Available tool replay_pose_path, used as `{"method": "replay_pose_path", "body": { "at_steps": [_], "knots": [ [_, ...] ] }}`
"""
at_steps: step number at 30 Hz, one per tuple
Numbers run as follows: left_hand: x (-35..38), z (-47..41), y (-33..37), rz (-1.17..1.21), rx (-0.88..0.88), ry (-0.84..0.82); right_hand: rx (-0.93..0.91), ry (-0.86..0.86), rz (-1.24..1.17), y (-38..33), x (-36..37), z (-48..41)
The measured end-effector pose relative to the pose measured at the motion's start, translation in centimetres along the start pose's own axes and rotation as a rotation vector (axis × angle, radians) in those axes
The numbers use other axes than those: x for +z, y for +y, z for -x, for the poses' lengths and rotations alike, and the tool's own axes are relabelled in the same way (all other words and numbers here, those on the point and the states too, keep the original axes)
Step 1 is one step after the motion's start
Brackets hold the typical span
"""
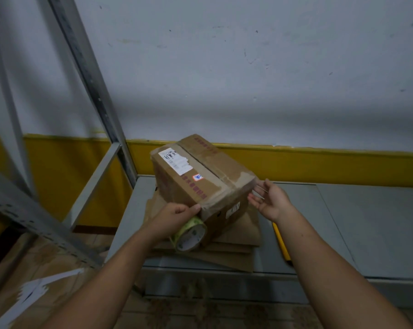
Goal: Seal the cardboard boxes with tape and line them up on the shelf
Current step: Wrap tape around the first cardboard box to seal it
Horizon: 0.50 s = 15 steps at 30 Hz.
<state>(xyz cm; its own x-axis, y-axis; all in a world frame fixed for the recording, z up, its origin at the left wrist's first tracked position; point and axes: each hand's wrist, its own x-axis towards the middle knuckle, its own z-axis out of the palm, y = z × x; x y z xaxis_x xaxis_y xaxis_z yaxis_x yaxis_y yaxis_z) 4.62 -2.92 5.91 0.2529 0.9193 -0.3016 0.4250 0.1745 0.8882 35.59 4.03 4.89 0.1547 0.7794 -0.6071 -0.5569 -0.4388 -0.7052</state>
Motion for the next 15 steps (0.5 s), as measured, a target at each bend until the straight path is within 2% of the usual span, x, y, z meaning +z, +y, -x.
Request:
{"method": "replay_pose_path", "body": {
  "at_steps": [2, 3, 5, 7, 9, 10, 12, 15],
  "knots": [
    [1.0, 0.2, 0.4, -0.01, -0.024, 0.036, -0.075, 0.044, 0.079, 0.0, 0.2, 1.5],
    [1.6, 0.3, 0.7, -0.014, -0.032, 0.05, -0.181, 0.109, 0.174, 0.2, 0.4, 2.5],
    [2.8, 0.0, 1.0, -0.004, -0.039, 0.083, -0.544, 0.264, 0.425, 0.9, 0.8, 4.1],
    [3.7, -0.3, 1.6, 0.01, -0.039, 0.131, -0.952, 0.213, 0.709, 1.6, 1.4, 5.6],
    [4.1, -0.4, 2.1, -0.004, -0.031, 0.175, -1.187, 0.054, 1.025, 2.5, 2.0, 6.4],
    [4.2, -0.3, 2.3, -0.015, -0.024, 0.189, -1.206, -0.002, 1.168, 2.8, 2.4, 6.7],
    [4.2, -0.2, 2.7, -0.029, -0.009, 0.2, -1.121, -0.066, 1.378, 3.2, 3.3, 7.2],
    [3.9, 0.2, 2.4, -0.024, 0.017, 0.225, -1.027, -0.068, 1.507, 3.6, 3.5, 7.1]
  ]
}}
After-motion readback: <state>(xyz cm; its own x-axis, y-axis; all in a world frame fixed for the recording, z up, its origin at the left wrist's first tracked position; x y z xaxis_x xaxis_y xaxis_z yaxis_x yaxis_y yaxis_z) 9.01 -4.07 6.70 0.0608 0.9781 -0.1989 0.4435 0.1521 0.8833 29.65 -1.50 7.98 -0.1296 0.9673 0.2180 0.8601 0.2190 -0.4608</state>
